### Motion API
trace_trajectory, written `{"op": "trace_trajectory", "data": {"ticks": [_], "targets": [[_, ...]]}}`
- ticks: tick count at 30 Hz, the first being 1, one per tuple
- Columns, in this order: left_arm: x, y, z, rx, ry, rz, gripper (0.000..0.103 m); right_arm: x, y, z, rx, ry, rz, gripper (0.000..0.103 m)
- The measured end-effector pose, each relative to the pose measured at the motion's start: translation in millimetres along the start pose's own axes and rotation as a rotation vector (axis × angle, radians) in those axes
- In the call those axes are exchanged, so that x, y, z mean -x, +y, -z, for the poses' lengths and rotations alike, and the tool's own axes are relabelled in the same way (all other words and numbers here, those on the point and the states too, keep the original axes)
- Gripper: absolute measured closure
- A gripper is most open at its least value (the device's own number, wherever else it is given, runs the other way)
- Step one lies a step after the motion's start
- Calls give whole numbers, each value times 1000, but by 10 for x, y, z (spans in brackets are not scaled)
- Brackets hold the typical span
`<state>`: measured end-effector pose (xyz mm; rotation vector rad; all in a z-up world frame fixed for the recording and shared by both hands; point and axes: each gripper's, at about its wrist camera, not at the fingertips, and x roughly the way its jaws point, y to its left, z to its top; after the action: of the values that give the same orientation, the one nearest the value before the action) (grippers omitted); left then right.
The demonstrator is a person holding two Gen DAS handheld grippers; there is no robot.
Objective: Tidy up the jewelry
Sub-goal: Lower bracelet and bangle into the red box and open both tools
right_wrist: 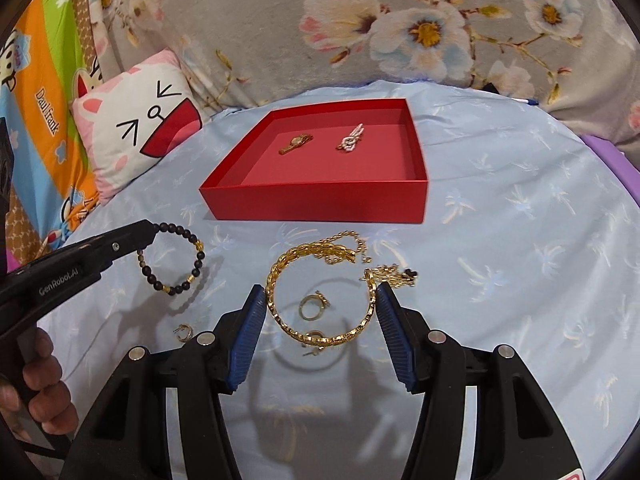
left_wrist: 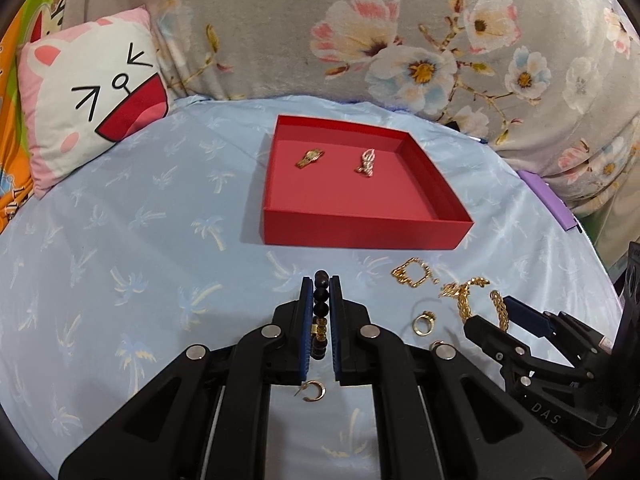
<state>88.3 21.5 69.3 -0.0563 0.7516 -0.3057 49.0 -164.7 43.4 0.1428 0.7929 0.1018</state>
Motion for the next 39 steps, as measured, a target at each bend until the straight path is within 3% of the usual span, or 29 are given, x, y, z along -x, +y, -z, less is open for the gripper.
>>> {"op": "trace_trajectory", "data": {"ticks": [10,19,27,39], "targets": [[-7,-238,-461,-54,-79,11,96,44,-149,-353,33,-65,20,48],[-369,-308,-1042,-68,-129,7,96,-364,-190,-947,52,-100,3,48],[-940,-164,-1353,-19,-84,29,96,-1023,-217,-1322,33,-41,-34,48],[-1535,43,-1299,33,10,22,96,-1614,-153,-1379,67,44,-5,47]]}}
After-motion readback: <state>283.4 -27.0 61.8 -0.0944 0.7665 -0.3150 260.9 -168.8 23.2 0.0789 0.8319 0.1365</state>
